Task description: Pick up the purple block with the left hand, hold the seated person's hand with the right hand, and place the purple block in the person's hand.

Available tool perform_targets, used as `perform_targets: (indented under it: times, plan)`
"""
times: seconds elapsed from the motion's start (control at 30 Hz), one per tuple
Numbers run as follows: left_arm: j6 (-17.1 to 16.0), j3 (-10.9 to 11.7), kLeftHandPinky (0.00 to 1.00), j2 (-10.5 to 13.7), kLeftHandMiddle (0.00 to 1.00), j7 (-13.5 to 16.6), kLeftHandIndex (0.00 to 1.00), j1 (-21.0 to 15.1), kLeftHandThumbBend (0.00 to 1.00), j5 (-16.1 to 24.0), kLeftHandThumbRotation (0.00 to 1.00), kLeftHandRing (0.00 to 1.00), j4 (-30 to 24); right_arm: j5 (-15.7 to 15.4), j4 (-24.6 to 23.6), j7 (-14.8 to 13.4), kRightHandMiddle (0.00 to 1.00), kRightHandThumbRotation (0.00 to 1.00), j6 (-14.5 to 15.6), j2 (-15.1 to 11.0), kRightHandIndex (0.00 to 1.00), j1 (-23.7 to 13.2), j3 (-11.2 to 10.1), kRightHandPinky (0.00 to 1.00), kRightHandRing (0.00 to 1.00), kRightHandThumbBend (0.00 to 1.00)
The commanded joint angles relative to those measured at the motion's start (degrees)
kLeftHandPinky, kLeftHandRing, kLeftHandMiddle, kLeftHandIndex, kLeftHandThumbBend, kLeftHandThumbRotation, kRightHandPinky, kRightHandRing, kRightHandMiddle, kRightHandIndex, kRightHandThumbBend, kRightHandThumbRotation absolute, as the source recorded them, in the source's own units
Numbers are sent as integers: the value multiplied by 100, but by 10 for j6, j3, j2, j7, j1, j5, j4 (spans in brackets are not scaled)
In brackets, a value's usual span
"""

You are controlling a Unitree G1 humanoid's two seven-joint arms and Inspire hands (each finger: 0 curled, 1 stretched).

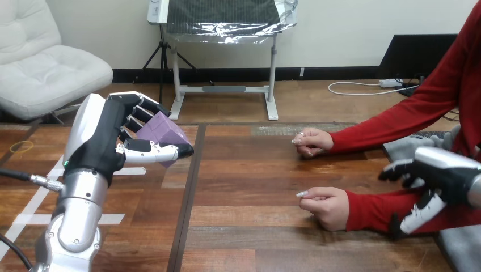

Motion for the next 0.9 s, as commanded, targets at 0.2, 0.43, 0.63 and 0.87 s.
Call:
perform_targets:
  times: [0.2,0.43,0.63,0.87]
  plan:
    - [-10,16,24,-4,36,-2,41,-38,76,-3,0,30,-38,-18,26,-16,86,22,18,28,86,-48,36,66,81,100]
    - [-20,19,24,-3,36,-1,41,-38,76,-3,0,30,-34,-15,31,-17,86,20,38,40,86,-44,42,65,81,100]
    - [-18,20,24,-3,35,-3,41,-39,77,-4,0,29,-34,-22,27,-27,87,16,54,50,85,-40,51,64,80,100]
    - [-17,21,24,-1,36,-7,41,-39,76,-6,0,30,-33,-30,25,-41,86,16,56,58,84,-37,66,63,81,100]
